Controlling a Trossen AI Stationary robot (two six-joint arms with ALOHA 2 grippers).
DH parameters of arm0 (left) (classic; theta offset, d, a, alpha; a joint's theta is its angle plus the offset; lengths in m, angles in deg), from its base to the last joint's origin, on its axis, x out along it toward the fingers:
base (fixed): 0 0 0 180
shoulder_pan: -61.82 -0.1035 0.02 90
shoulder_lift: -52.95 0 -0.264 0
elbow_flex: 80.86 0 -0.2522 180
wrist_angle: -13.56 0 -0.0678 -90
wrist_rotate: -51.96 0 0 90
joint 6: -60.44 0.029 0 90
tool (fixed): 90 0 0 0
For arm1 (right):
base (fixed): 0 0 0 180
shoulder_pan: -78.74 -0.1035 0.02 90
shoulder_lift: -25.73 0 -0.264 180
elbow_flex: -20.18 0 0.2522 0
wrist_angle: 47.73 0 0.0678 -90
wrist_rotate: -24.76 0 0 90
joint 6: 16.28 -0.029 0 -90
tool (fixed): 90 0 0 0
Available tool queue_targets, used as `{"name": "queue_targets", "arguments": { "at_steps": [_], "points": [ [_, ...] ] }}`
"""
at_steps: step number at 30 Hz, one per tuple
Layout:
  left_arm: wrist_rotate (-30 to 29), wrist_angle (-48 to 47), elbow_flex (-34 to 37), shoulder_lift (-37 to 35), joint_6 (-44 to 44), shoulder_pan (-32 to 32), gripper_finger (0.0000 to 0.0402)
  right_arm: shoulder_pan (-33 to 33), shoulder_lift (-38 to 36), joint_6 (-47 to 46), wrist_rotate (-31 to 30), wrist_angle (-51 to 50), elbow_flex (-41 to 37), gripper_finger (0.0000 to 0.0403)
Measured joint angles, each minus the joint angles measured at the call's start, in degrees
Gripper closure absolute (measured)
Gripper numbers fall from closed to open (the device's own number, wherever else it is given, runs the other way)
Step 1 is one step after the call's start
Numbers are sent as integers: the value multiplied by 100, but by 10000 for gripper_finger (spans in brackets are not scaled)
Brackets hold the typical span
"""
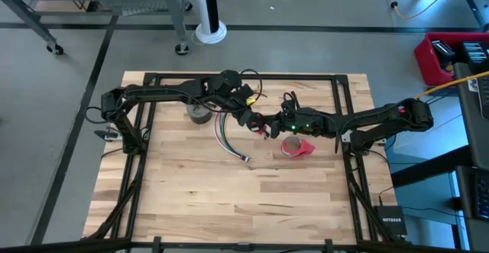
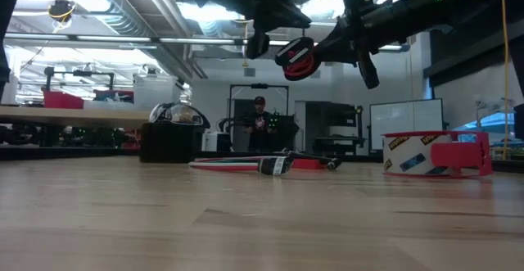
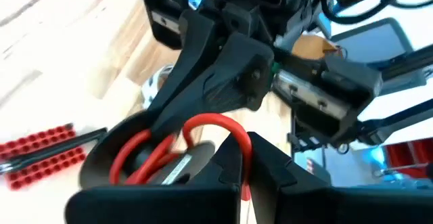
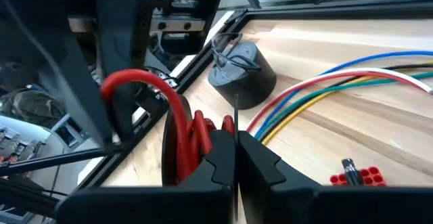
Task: Coil cords
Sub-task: Coil the red wire onto the spool
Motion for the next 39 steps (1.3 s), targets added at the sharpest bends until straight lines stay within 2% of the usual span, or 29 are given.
{"name": "queue_targets", "arguments": {
  "at_steps": [4,11,22,31,39],
  "points": [
    [-37,-203,0,-69,197,-49,401,0,-89,0,11,-11,0,395],
    [49,-549,0,-149,380,-177,401,0,-135,-22,449,-64,-2,395],
    [346,-1604,2,-453,979,-323,401,2,-226,-52,766,-134,-1,395],
    [329,-1680,2,-486,1164,-323,401,4,-596,1,1081,-119,-2,395],
    [320,-1684,2,-486,1227,-238,395,4,-645,7,1209,-130,-2,395]
  ]
}}
